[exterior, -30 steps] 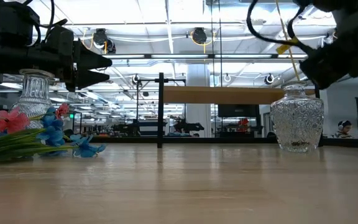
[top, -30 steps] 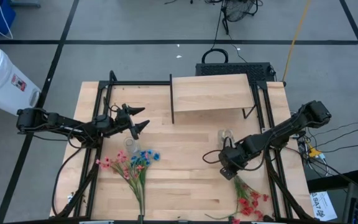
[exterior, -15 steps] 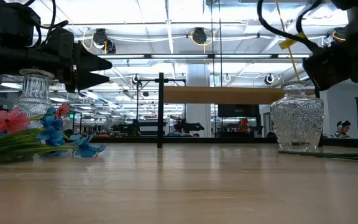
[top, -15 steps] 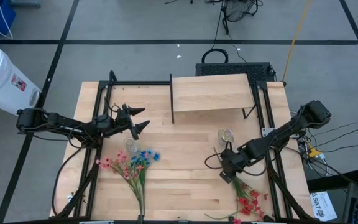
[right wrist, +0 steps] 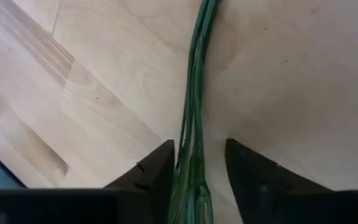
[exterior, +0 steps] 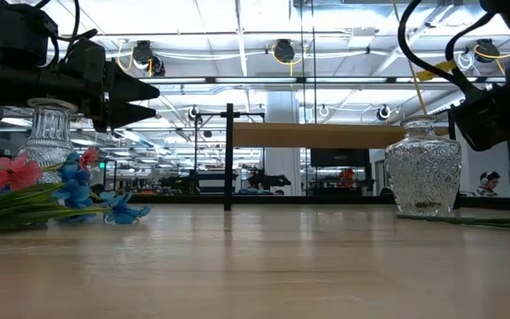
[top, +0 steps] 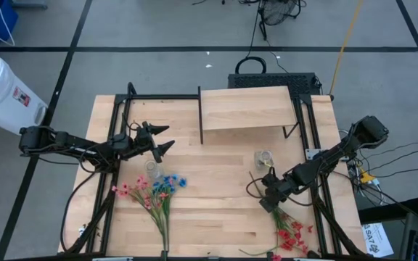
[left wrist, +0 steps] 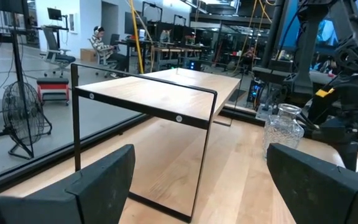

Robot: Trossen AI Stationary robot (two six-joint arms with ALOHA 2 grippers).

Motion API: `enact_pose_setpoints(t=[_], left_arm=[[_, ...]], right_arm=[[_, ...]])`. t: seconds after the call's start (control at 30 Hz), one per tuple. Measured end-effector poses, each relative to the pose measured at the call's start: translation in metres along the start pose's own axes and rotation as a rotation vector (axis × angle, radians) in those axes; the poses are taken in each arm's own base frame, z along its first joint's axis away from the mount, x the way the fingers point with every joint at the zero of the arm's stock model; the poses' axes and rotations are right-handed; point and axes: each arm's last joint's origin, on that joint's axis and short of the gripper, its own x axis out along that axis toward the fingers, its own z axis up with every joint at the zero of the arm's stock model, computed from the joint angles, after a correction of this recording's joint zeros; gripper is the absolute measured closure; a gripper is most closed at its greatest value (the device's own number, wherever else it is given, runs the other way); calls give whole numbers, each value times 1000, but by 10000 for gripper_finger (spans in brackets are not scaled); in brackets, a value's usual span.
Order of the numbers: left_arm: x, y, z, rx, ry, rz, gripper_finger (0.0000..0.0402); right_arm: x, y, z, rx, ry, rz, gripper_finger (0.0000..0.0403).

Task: Pick and place flowers into a vace then onto a shelf
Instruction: Put the red flowers into the right transparent vase

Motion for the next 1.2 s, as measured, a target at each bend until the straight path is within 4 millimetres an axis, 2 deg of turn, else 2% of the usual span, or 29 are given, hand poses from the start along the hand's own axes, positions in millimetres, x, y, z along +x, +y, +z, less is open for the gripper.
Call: enact_pose_setpoints(t=[0.23, 0.37, 0.53, 0.63, 0.77, 0.87, 1.03, 1.2], left_arm=[[0, 0, 0, -1, 0, 0, 37], [0, 0, 0, -1, 0, 0, 36], [0, 0, 0, -1, 0, 1, 37], [0, 0, 0, 4, 0, 2, 36], [0, 0, 0, 4, -1, 9, 37], [0, 0, 0, 3, -1, 11, 37], [0, 0, 0, 3, -2, 12, 36], [0, 1, 0, 23, -5, 20, 37]], right_arm=[[3, 1, 0, -34, 23, 4, 386], [1, 7, 0, -30, 26, 27, 396], [-17, 34, -2, -63, 49, 100, 400], [-44, 57, -6, -73, 106, 112, 401], [-75, 67, -9, -30, 145, -19, 402], [-108, 78, -6, -31, 90, 23, 402], [-151, 71, -7, 33, 92, -158, 402], [-194, 61, -11, 136, 172, -332, 402]])
